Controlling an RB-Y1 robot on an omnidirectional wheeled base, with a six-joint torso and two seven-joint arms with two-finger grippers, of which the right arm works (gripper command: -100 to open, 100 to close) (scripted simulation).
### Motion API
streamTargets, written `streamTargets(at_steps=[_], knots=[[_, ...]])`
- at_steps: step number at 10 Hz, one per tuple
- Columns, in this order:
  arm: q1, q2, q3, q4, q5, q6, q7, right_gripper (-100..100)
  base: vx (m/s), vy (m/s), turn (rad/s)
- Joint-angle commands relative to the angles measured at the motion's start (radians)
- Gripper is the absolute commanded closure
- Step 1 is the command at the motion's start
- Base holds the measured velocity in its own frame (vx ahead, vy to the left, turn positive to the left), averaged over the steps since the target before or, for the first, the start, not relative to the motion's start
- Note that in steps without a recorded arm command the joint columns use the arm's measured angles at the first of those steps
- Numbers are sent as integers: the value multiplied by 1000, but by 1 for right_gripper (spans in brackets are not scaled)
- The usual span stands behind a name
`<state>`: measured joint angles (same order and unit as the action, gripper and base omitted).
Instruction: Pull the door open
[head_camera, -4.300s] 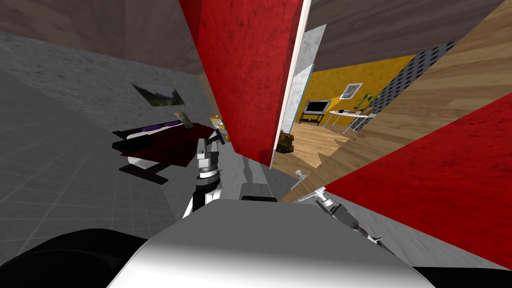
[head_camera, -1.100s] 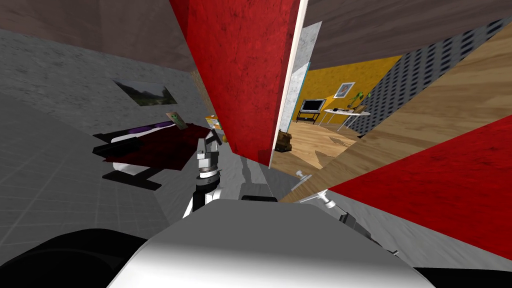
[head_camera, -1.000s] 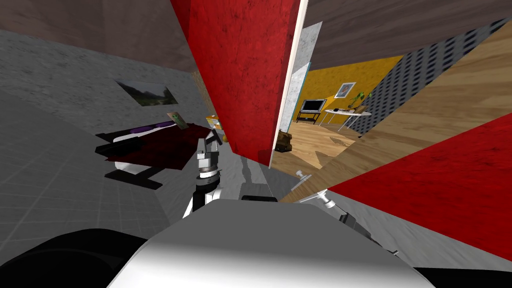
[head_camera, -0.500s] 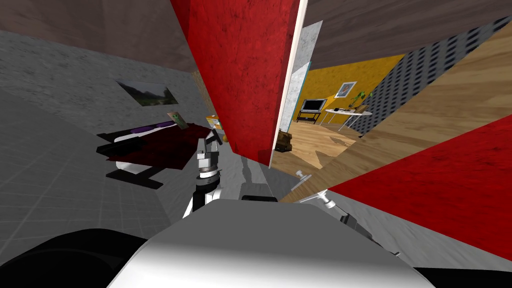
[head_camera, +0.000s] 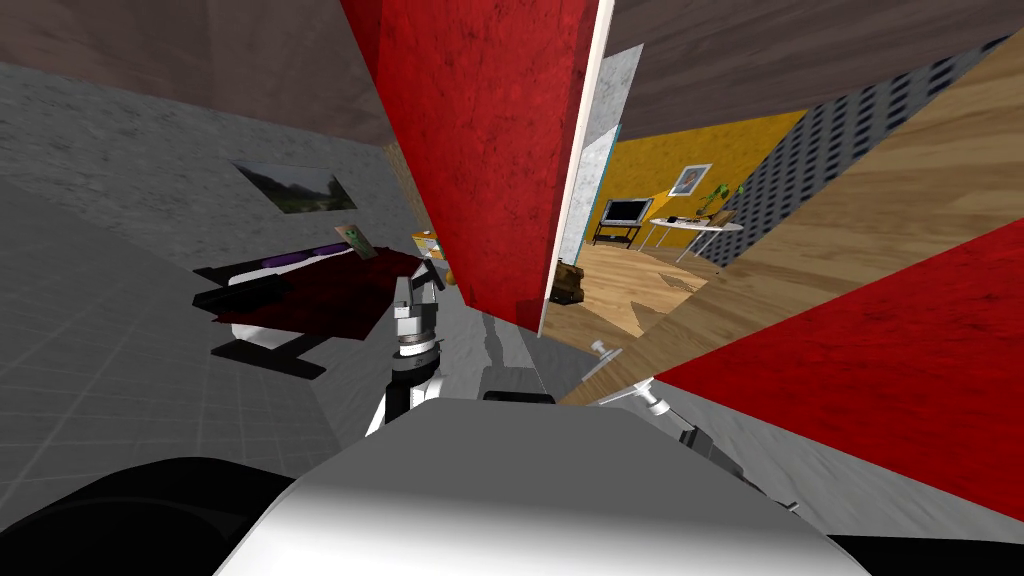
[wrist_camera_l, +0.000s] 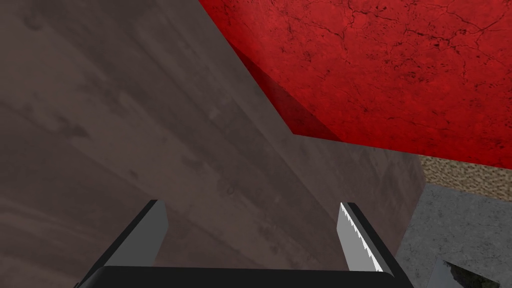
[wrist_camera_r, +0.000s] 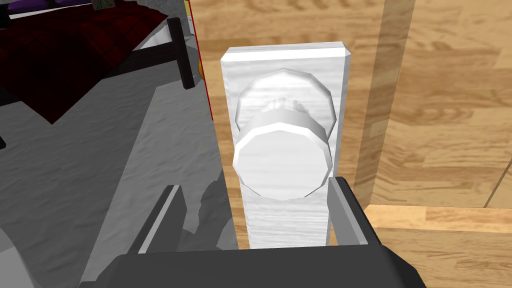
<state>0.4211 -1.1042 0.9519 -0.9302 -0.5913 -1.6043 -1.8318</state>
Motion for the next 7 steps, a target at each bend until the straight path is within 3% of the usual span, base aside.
streamTargets(at_steps=[1, 4, 6, 7], knots=[[-1, 0, 3, 1, 5, 5, -1, 100, 106, 56, -170], [-3, 1, 8, 5, 16, 9, 0, 100, 104, 56, -210], [-7, 3, 16, 11, 34, -4, 0, 100, -65, -15, -217], [-8, 4, 18, 12, 39, -12, 1, 100, -144, -89, -39]])
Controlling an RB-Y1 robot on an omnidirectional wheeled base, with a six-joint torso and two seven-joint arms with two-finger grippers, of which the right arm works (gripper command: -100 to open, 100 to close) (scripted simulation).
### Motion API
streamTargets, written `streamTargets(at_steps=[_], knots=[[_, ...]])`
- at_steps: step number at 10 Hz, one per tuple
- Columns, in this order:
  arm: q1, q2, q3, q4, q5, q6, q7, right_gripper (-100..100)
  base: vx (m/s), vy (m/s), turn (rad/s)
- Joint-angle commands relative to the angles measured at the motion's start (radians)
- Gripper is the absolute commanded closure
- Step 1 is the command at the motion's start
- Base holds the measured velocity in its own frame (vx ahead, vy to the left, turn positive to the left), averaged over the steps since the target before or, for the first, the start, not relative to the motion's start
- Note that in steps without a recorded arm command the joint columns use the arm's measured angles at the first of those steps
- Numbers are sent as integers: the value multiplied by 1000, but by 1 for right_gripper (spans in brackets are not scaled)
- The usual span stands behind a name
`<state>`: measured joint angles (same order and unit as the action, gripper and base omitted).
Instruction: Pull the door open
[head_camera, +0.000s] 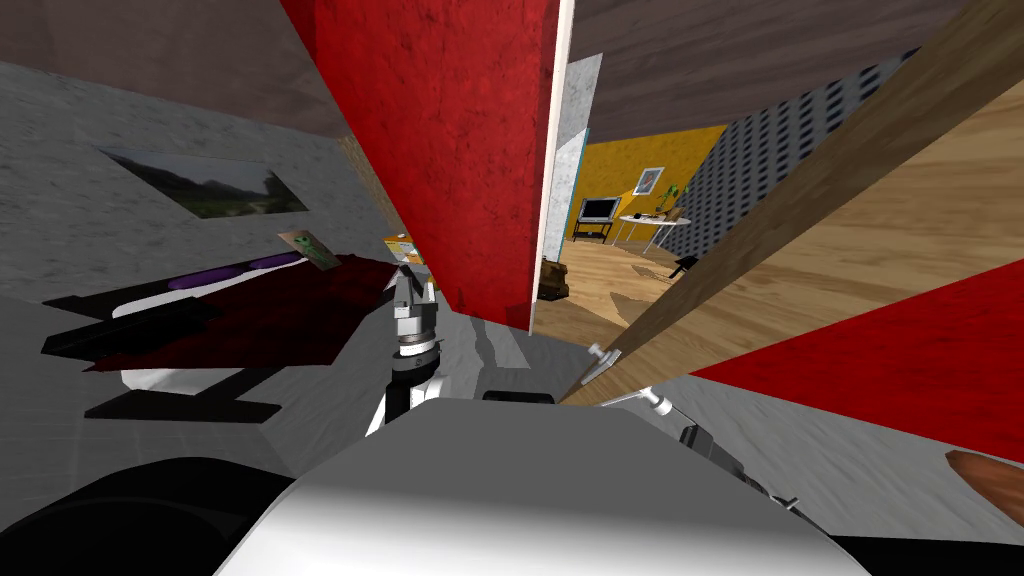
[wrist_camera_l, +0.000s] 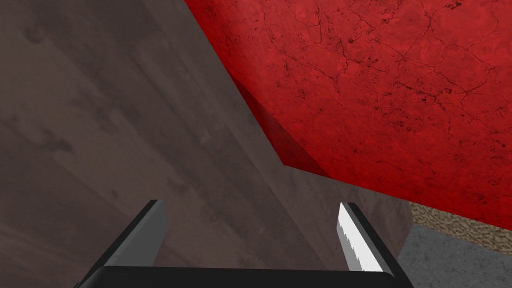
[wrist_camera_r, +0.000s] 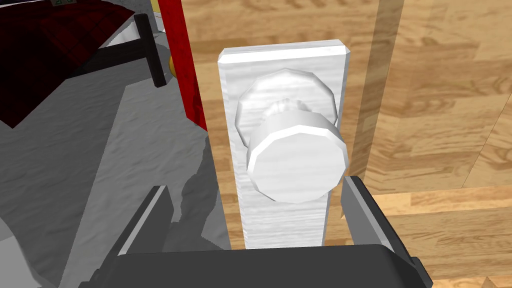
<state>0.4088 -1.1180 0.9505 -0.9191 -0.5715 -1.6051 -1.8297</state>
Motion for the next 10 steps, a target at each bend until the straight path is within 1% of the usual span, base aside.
streamTargets(at_steps=[1, 3, 6, 9, 10], knots=[[4, 18, 21, 2, 22, -16, -1, 100, -120, -81, 22], [4, 18, 22, 3, 25, -21, -1, 100, -69, -50, 41], [4, 18, 22, 3, 25, -21, -1, 100, 6, 5, -9], [3, 19, 24, 4, 29, -32, -1, 100, -25, -20, 43], [3, 19, 24, 4, 29, -32, -1, 100, -53, -38, 35]])
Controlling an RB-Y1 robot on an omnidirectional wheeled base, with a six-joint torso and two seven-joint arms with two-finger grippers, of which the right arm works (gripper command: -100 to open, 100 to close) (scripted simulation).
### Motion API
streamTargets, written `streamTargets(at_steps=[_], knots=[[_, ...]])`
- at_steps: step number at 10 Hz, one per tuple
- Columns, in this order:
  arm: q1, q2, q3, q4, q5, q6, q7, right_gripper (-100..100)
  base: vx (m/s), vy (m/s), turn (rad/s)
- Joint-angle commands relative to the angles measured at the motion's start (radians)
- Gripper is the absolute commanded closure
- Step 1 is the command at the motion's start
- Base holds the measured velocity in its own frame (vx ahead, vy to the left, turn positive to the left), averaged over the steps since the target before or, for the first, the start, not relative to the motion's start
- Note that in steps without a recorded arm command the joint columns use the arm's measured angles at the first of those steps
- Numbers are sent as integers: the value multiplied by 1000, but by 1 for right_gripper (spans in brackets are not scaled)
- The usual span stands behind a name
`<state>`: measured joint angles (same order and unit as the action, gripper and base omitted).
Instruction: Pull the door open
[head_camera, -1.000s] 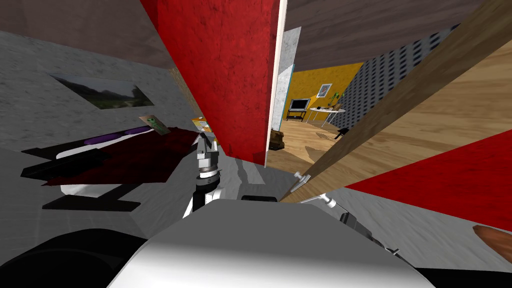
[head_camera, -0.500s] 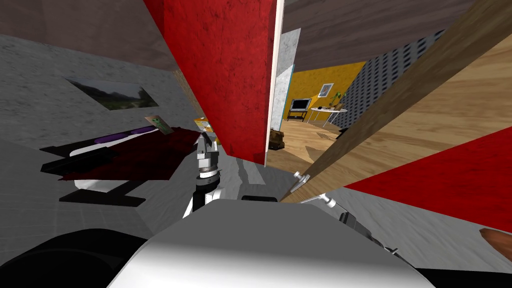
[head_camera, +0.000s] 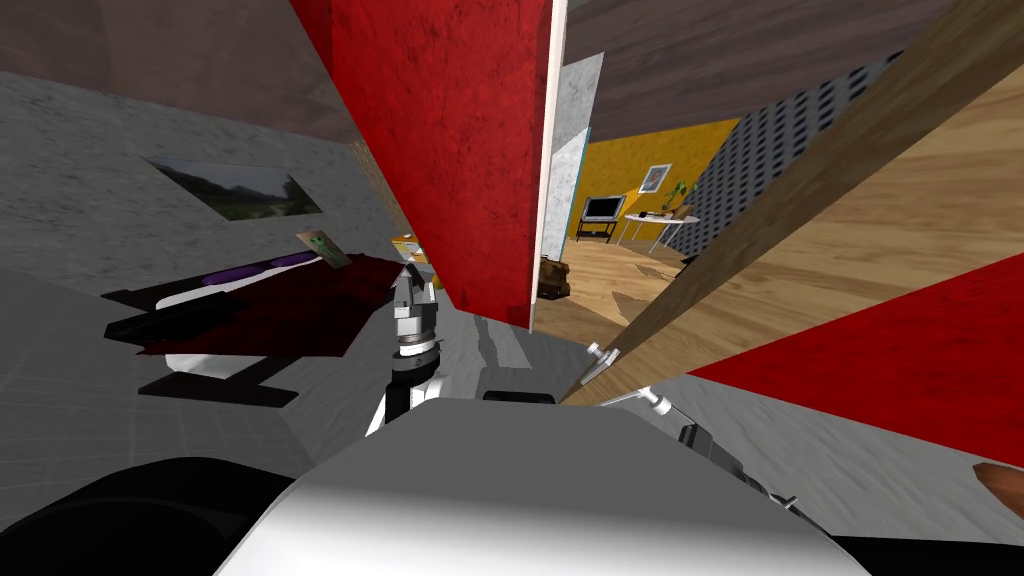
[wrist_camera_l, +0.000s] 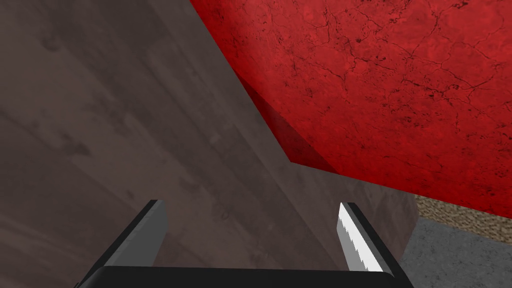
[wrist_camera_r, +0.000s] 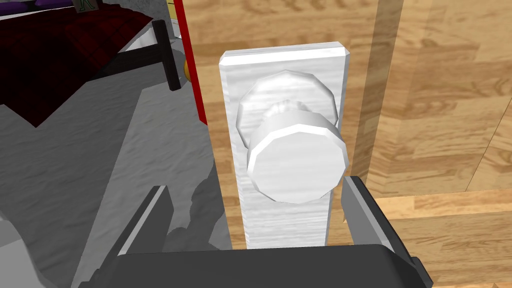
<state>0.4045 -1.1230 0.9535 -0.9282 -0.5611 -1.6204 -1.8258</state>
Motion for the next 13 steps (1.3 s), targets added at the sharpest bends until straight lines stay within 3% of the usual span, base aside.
streamTargets(at_steps=[1, 8, 9, 13], knots=[[7, 24, 21, 14, 19, -17, -5, 100, -18, -12, -9], [7, 24, 21, 14, 19, -17, -5, 100, 5, 3, 0], [-10, 6, 8, 21, 8, 5, -17, 100, 96, 50, -171], [-25, 1, 24, 30, 26, 32, -47, 100, 80, 57, -208]])
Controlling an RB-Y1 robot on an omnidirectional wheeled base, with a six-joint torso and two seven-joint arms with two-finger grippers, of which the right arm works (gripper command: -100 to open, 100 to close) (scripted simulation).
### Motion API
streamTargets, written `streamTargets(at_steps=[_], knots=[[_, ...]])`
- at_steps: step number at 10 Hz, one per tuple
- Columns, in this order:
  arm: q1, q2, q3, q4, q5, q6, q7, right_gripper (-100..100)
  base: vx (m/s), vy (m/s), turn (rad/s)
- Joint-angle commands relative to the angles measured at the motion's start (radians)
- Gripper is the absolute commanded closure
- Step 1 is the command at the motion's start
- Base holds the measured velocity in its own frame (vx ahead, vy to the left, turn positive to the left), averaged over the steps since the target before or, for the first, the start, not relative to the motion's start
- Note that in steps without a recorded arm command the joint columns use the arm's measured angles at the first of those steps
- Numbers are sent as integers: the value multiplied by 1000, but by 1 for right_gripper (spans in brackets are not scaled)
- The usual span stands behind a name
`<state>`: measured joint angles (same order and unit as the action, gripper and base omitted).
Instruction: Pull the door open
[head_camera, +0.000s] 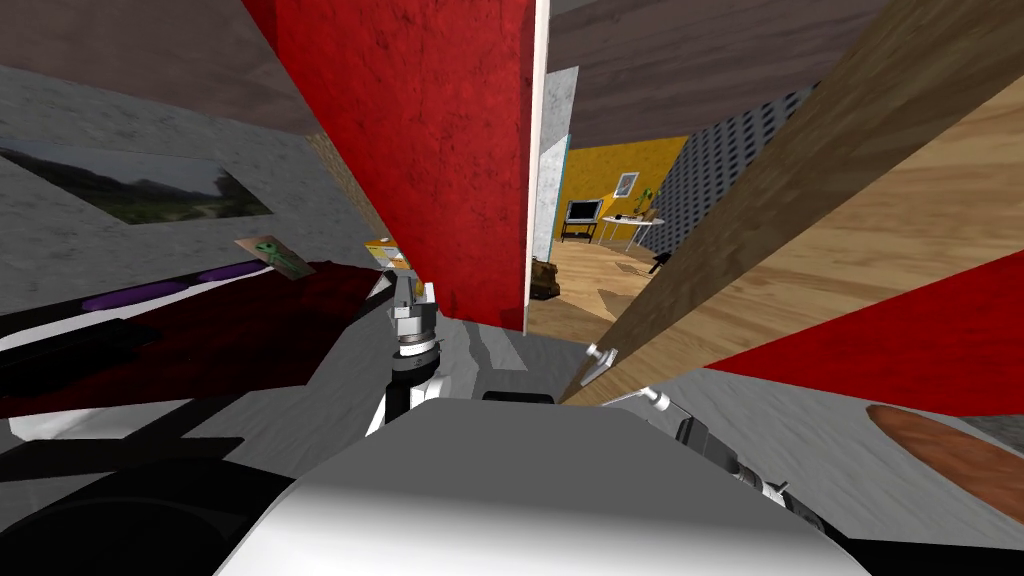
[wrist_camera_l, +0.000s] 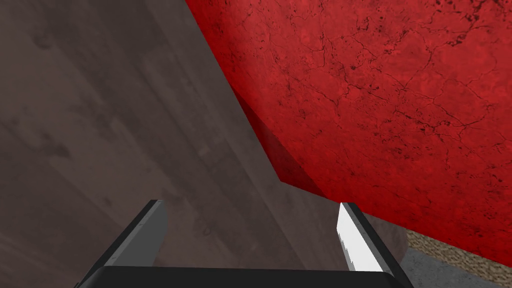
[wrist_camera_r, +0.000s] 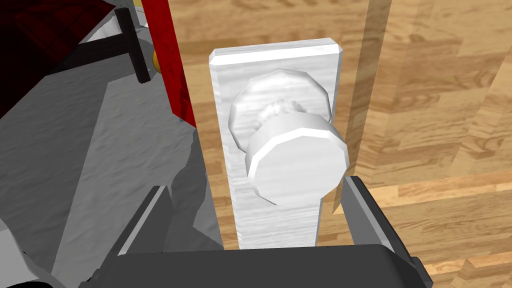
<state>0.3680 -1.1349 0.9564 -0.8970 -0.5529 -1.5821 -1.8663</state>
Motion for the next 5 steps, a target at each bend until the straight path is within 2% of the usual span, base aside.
streamTargets(at_steps=[1, 2, 3, 5], knots=[[7, 13, 25, 2, 24, -2, -13, 100, -22, -17, -193], [2, 12, 28, 5, 29, 0, -20, 100, -53, -49, -176], [2, 12, 28, 5, 29, 0, -20, 100, -43, -43, -65], [0, 12, 30, 7, 32, 1, -23, 100, -12, -12, 1]])
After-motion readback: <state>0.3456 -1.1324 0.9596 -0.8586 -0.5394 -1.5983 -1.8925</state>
